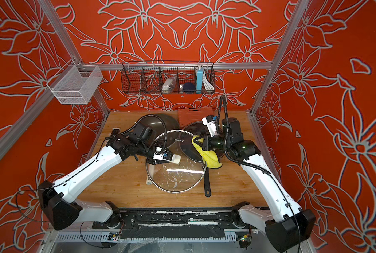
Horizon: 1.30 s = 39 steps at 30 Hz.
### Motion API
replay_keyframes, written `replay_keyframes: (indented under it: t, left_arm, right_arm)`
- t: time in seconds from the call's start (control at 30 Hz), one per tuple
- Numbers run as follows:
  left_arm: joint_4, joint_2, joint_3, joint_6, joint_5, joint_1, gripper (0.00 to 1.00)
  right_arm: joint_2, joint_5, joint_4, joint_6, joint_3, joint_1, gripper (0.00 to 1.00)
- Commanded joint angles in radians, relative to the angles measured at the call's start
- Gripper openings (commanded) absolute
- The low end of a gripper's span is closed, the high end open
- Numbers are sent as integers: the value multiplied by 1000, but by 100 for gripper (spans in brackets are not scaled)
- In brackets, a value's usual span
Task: Wipe the pot lid with a cloth
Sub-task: Wipe the pot lid.
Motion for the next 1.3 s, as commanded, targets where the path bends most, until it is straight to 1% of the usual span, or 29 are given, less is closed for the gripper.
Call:
replay_keyframes:
  t: [0.0,0.2,0.33,0.6,0.77,1.13,1.27]
  left_arm:
    - [138,-6,83,47,34,-38,0]
    - [198,11,81,50,0,-93,0]
    - [219,13,87,56,-15,-105,0]
    - [252,-18,87,43,29,-117,0]
    - [267,-23,86,43,41,-127,0]
    - [301,-8,86,40,64,-140,0]
    - [316,-6,84,37,66,-141,0]
  right_arm:
    - [7,39,91,20,-27,42,0]
    - [49,88,135,25,-68,99,0]
    - [93,101,170,29,-74,133,0]
    - [175,117,237,35,-48,174,0]
    - [231,109,285,43,4,194,0]
    - [406,86,301,35,219,242,0]
    - [461,70,315,47,265,249,0]
